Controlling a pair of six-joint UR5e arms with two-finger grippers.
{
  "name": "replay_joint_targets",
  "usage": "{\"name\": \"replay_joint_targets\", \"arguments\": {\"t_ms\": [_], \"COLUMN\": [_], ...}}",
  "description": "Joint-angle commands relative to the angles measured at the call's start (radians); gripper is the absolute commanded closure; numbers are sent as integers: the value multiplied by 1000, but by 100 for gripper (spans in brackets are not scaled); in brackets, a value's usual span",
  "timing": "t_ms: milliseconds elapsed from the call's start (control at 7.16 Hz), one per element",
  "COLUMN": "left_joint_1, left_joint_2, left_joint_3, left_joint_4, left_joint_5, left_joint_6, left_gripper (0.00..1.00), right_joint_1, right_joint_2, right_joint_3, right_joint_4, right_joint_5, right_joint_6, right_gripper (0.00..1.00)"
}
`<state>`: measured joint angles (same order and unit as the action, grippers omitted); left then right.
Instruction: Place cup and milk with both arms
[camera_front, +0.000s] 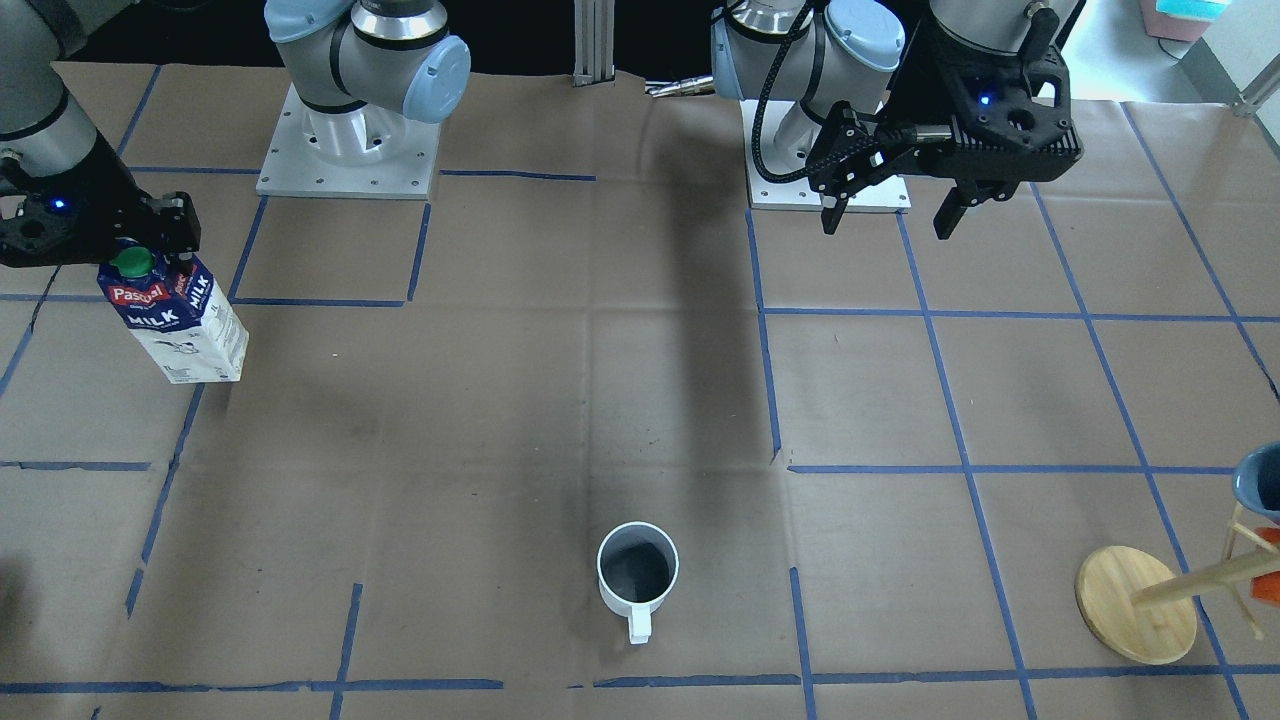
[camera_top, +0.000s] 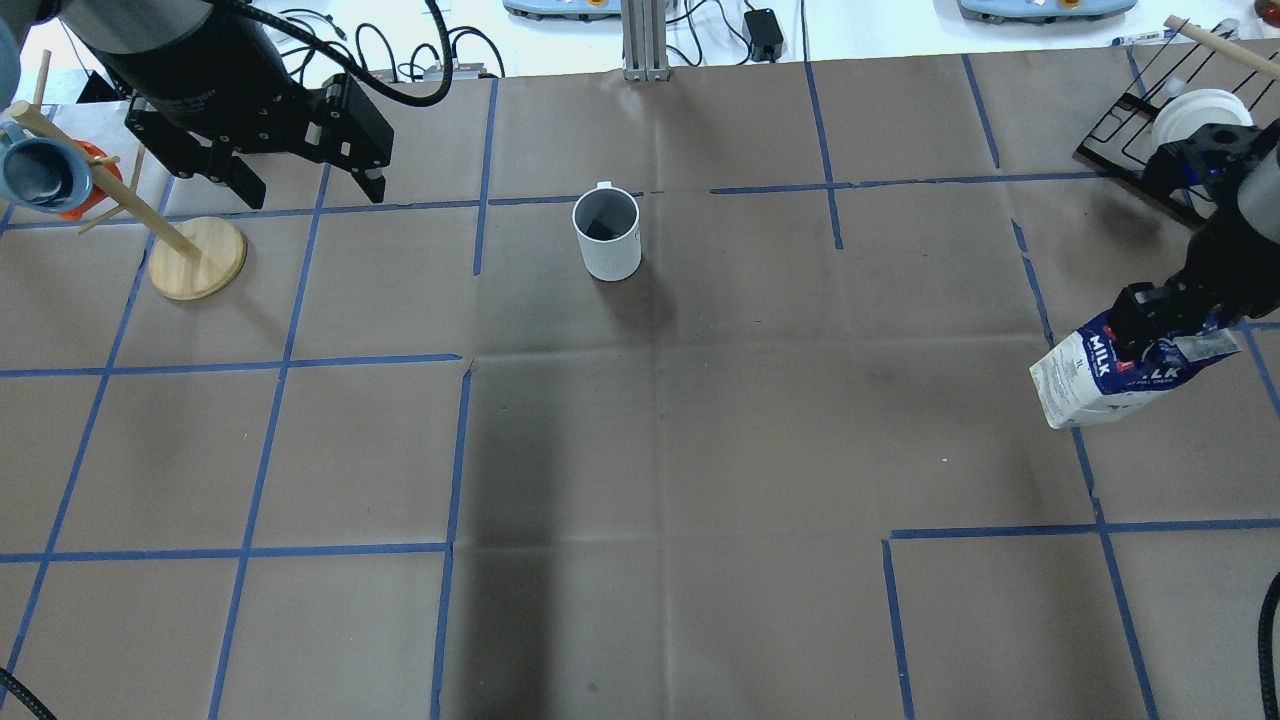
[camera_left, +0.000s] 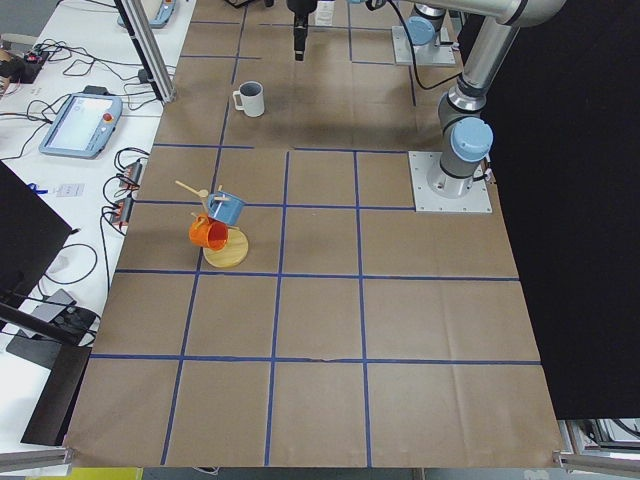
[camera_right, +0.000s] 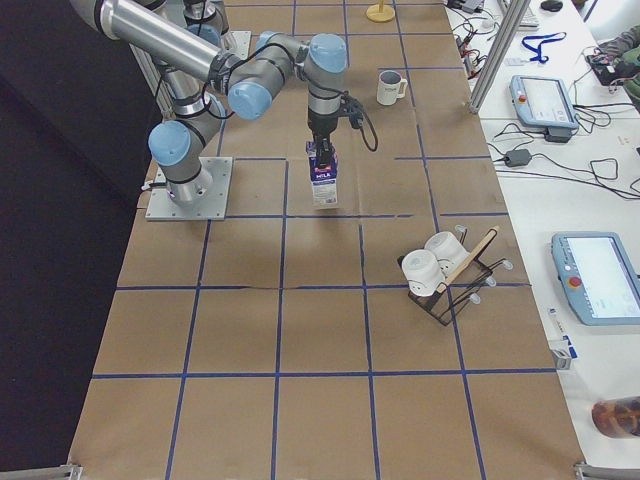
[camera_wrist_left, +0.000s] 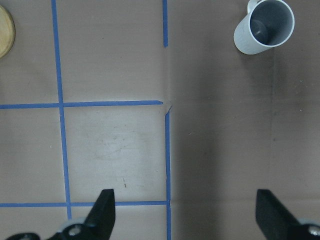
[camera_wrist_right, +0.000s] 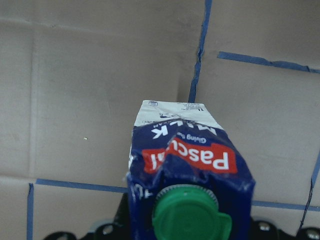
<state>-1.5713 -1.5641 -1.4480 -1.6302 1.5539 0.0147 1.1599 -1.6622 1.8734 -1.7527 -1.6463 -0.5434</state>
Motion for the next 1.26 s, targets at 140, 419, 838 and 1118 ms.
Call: {"name": "replay_joint_targets", "arguments": {"t_ms": [140, 419, 838, 1118], "left_joint_1": [1, 1, 1, 1], "left_joint_2": [-1, -1, 1, 1], "left_joint_3": [0, 0, -2, 0], "left_joint_4": [12, 44, 41, 38], "left_joint_5": [0, 2, 0, 0], "left_joint_6": [1, 1, 2, 2], "left_gripper": [1, 1, 1, 1], "right_joint_1": [169, 376, 611, 652], "right_joint_2": [233, 440, 695, 778], "right_joint_3": [-350, -581, -831, -922], "right_joint_4": [158, 193, 188, 182], "right_joint_5": [5, 6, 70, 92], "right_joint_6": [193, 371, 604, 654], "right_gripper": [34, 34, 34, 34]}}
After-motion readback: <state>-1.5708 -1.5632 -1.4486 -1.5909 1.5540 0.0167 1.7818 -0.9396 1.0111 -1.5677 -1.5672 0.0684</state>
